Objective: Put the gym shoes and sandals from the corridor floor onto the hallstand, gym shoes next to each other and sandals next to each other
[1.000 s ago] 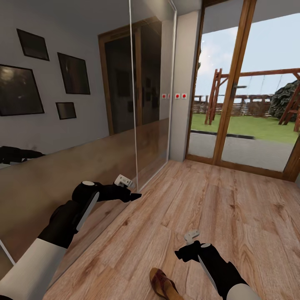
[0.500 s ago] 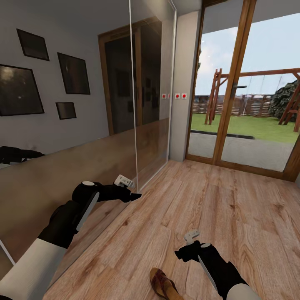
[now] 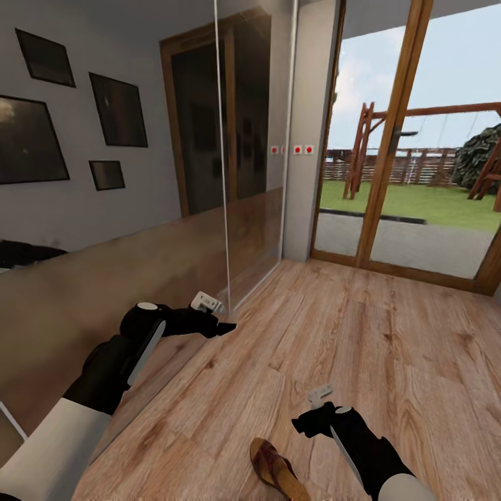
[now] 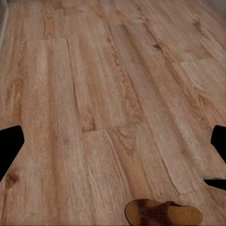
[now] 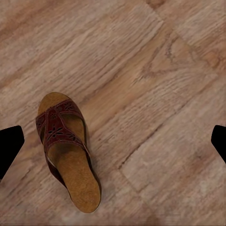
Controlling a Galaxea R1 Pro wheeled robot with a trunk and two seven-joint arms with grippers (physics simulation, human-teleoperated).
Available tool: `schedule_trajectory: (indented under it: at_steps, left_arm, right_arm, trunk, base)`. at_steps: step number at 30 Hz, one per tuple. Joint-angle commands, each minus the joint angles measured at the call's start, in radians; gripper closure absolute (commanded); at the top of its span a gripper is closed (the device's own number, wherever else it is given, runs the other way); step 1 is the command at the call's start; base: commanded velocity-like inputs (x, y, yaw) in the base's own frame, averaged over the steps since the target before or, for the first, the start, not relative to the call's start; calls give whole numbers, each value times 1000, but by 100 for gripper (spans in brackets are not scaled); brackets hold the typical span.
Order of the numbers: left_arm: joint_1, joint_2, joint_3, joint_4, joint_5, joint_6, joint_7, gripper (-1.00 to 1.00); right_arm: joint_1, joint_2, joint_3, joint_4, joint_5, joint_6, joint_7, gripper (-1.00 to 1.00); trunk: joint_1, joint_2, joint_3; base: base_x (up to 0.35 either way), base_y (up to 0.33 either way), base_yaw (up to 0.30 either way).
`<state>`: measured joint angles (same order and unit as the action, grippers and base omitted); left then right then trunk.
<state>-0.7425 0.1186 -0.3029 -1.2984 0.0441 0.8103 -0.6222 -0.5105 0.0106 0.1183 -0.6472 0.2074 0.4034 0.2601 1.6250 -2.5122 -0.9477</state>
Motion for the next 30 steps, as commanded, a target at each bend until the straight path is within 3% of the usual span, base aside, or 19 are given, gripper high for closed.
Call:
schedule_trajectory:
  at_steps: [1, 15, 30]
  left_arm:
    - [-1, 1, -1, -1, 5, 7, 1, -100]
    - [-1, 1, 2, -3, 4, 7, 1, -100]
    - [-5, -2, 2, -7, -28, 7, 1, -100]
  right_arm:
    - [0, 0, -1, -2, 11, 5, 6, -100]
    - [0, 0, -2, -2, 9, 5, 10, -100]
    - [0, 0, -2, -2, 10, 5, 10, -100]
  trunk:
    - [0, -1, -7]
    - [6, -4, -83]
    - [13, -8, -166]
  base:
    - [0, 0, 0]
    - [0, 0, 0]
    - [0, 0, 0]
